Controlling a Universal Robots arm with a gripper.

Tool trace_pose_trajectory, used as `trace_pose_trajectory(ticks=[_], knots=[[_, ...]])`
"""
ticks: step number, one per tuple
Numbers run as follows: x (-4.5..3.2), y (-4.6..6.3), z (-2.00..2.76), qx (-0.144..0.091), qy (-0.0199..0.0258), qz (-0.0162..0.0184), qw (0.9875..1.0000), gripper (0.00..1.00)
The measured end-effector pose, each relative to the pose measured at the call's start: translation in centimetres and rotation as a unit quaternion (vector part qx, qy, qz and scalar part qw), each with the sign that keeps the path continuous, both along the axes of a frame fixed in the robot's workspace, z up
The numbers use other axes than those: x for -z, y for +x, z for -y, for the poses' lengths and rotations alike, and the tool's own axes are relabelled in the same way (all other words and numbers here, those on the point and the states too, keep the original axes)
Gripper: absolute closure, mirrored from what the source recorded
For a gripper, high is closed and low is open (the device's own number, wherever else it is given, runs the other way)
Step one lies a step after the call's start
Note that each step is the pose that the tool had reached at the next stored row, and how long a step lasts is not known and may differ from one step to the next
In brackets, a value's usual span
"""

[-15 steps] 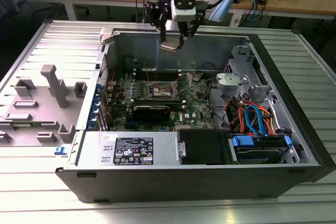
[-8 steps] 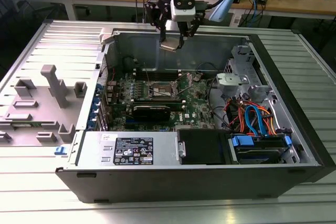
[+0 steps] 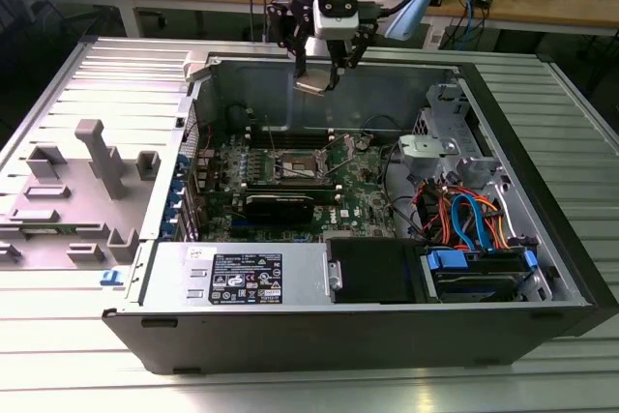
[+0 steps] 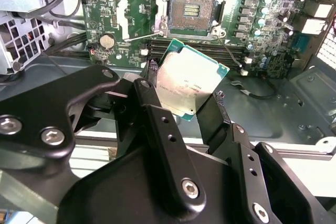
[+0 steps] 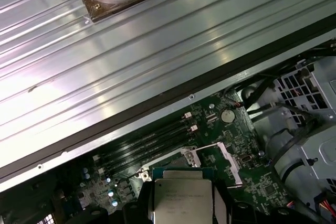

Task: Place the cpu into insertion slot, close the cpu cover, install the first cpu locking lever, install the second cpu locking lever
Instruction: 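Place the cpu into insertion slot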

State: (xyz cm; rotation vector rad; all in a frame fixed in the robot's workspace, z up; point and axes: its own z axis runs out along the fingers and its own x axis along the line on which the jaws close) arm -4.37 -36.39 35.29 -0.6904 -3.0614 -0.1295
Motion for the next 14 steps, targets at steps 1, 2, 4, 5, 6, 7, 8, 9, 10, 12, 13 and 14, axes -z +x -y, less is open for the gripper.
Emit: trace_pose_trajectory(ticks=[1, 2, 4, 5, 6, 7, 8, 9, 10, 12, 13, 14], knots=[[0.01, 0.0, 0.0, 0.006, 0.0, 0.0, 1.0, 0.46], [0.01, 0.0, 0.0, 0.013, 0.0, 0.0, 0.9999, 0.46], [0.06, 0.0, 0.0, 0.038, 0.0, 0.0, 0.9993, 0.46], [0.07, 0.0, 0.0, 0.045, 0.0, 0.0, 0.999, 0.46], [0.08, 0.0, 0.0, 0.05, 0.0, 0.0, 0.9987, 0.46], [0.09, 0.0, 0.0, 0.057, 0.0, 0.0, 0.9984, 0.46], [0.1, 0.0, 0.0, 0.064, 0.0, 0.0, 0.998, 0.46], [0.13, 0.0, 0.0, 0.078, 0.0, 0.0, 0.997, 0.46], [0.16, 0.0, 0.0, 0.09, 0.0001, 0.0, 0.9959, 0.46], [0.19, 0.0, 0.0, 0.105, 0.0, 0.0, 0.9945, 0.46], [0.21, 0.0, 0.0, 0.111, 0.0, 0.0, 0.9938, 0.46], [0.23, 0.0, 0.0, 0.117, 0.0001, 0.0, 0.9932, 0.46]])
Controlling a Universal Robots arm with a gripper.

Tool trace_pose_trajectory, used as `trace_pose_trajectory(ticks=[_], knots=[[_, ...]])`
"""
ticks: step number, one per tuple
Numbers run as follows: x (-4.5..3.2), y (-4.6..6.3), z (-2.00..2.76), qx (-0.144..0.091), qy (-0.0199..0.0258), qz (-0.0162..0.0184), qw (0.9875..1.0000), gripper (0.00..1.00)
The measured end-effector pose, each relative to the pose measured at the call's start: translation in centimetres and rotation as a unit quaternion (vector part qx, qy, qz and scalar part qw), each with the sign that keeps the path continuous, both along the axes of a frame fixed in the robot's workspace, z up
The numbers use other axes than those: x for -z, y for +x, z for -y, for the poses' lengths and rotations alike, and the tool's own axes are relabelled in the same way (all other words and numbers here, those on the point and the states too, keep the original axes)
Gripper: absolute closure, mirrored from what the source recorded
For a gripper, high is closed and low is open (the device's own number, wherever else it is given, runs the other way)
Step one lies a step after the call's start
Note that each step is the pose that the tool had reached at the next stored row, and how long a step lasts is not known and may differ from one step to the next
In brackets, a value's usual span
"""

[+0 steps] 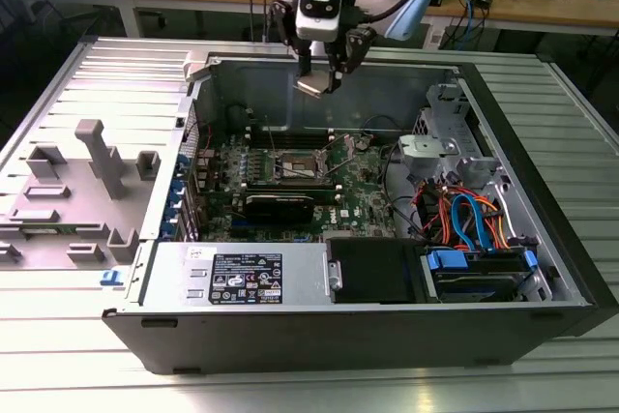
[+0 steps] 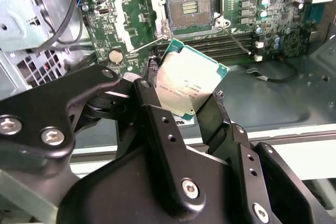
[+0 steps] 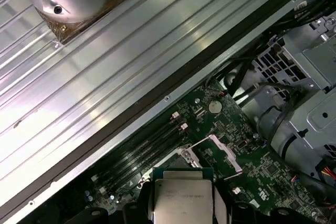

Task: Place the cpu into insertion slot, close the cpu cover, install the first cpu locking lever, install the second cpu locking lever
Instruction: 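Place the cpu into insertion slot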

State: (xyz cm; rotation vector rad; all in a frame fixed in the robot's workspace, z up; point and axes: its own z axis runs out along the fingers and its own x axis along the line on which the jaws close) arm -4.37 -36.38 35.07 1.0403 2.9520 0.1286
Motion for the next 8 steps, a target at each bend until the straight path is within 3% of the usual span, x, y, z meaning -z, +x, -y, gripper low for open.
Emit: trace_pose_trajectory(ticks=[6, 8], knots=[[0.08, 0.0, 0.0, 0.028, 0.0, 0.0, 0.9996, 0.46], [0.14, 0.0, 0.0, 0.05, 0.0, 0.0, 0.9988, 0.46]])
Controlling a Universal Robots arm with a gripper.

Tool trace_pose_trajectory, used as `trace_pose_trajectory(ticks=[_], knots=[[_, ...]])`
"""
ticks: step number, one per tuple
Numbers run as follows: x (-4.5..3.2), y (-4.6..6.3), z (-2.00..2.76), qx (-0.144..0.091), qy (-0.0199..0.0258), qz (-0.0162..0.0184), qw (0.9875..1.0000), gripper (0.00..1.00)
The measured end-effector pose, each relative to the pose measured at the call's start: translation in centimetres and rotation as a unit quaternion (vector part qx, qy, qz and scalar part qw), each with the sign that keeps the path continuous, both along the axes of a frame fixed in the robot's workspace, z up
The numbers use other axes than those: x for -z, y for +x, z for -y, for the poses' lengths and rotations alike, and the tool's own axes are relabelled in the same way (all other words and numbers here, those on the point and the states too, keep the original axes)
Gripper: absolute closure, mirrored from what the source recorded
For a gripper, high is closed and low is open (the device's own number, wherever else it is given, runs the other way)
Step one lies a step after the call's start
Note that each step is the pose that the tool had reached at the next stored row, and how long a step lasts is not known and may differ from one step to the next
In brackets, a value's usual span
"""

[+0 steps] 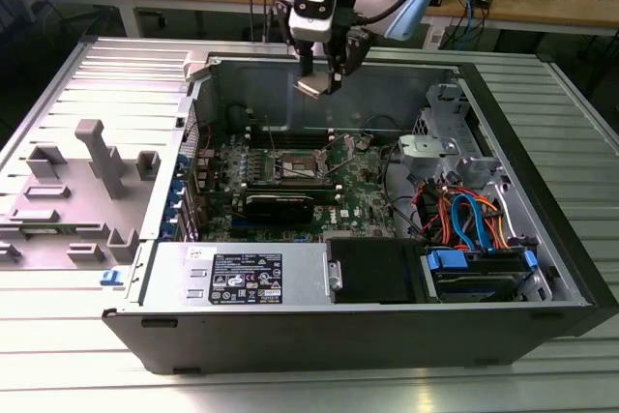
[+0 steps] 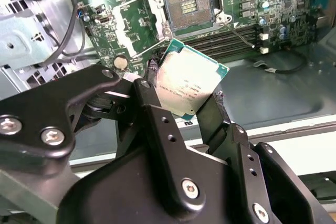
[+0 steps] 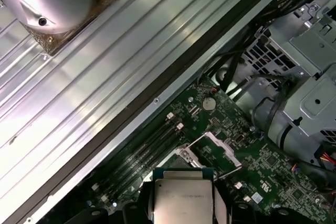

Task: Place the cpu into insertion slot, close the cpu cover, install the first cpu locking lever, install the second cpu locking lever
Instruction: 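Place the cpu into insertion slot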

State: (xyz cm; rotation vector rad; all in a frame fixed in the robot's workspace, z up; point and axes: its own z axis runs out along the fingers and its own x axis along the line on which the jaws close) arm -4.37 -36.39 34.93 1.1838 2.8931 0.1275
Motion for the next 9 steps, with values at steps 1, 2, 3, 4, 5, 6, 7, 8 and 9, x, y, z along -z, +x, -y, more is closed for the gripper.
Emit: trace_pose_trajectory(ticks=[1, 2, 3, 4, 5, 6, 7, 8, 9], knots=[[0.02, 0.0, 0.0, 0.009, 0.0, 0.0, 1.0, 0.46], [0.02, 0.0, 0.0, 0.012, 0.0, 0.0, 0.9999, 0.46], [0.02, 0.0, 0.0, 0.013, 0.0, 0.0, 0.9999, 0.46], [0.02, 0.0, 0.0, 0.013, 0.0, 0.0, 0.9999, 0.46], [0.02, 0.0, 0.0, 0.013, 0.0, 0.0001, 0.9999, 0.46], [0.02, 0.0, 0.0, 0.013, 0.0, 0.0, 0.9999, 0.46], [0.02, 0.0, 0.0, 0.013, 0.0, 0.0, 0.9999, 0.46], [0.02, 0.0, 0.0, 0.013, 0.0, 0.0, 0.9999, 0.46], [0.02, 0.0, 0.0, 0.013, 0.0, 0.0, 0.9999, 0.46]])
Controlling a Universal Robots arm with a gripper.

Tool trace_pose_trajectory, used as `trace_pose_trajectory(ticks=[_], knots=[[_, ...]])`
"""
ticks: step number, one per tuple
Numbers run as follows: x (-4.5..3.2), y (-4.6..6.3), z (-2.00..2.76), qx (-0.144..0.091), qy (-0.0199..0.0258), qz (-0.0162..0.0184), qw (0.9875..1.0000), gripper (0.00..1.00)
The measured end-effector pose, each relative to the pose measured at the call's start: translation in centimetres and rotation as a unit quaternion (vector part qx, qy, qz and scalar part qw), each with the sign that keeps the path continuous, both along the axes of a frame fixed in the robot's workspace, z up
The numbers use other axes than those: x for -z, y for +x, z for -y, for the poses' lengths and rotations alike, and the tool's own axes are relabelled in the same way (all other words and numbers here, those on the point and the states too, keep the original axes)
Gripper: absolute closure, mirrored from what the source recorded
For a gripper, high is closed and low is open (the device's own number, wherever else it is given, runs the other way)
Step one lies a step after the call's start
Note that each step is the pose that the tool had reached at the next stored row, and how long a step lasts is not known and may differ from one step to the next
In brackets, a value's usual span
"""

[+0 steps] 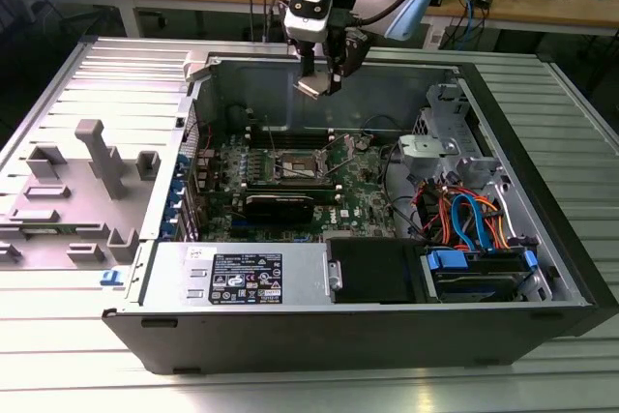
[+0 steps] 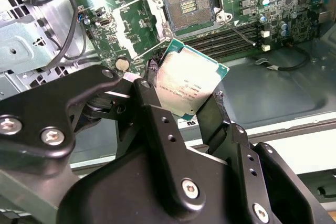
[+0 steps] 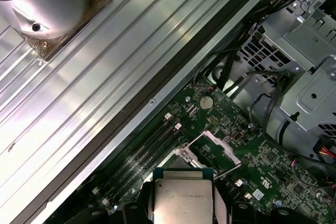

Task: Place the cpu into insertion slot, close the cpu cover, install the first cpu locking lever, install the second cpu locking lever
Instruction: 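Place the cpu into insertion slot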

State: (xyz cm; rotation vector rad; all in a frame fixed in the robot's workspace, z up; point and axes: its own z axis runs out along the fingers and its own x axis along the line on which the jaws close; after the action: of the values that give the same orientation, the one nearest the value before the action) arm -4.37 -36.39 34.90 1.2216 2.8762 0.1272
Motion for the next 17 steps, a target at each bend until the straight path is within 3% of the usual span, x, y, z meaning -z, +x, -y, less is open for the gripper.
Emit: trace_pose_trajectory(ticks=[9, 13, 16, 17], knots=[[0.01, 0.0, 0.0, 0.005, 0.0, 0.0001, 1.0, 0.46], [0.05, 0.0, 0.0, 0.035, 0.0, 0.0, 0.9994, 0.46], [0.1, 0.0, 0.0, 0.059, 0.0, 0.0, 0.9983, 0.46], [0.12, 0.0, 0.0, 0.073, -0.0001, 0.0, 0.9973, 0.46]])
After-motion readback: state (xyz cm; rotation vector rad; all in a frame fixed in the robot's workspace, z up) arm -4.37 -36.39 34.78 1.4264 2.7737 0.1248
